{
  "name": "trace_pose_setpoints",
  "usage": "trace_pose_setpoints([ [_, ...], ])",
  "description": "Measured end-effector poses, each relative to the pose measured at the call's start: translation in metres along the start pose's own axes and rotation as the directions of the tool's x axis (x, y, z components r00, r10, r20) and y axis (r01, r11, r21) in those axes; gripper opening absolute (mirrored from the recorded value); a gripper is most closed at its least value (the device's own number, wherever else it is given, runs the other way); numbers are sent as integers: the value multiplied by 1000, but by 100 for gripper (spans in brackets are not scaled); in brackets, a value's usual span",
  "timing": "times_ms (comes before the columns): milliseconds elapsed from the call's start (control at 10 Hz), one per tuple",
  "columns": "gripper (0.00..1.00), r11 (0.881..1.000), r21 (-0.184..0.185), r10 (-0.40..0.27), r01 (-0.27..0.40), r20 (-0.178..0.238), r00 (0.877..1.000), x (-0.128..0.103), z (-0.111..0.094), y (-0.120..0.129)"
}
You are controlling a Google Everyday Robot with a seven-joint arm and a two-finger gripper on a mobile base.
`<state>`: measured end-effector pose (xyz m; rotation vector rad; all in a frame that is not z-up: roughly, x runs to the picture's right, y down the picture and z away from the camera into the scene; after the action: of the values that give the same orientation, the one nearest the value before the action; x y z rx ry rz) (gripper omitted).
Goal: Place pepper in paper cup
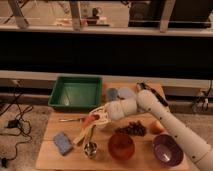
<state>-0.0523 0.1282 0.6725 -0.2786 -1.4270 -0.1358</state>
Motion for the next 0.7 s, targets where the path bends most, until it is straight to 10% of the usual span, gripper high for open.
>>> trace_pose_setpoints([
  [700,0,1000,15,21,-21,12,1000,29,12,9],
])
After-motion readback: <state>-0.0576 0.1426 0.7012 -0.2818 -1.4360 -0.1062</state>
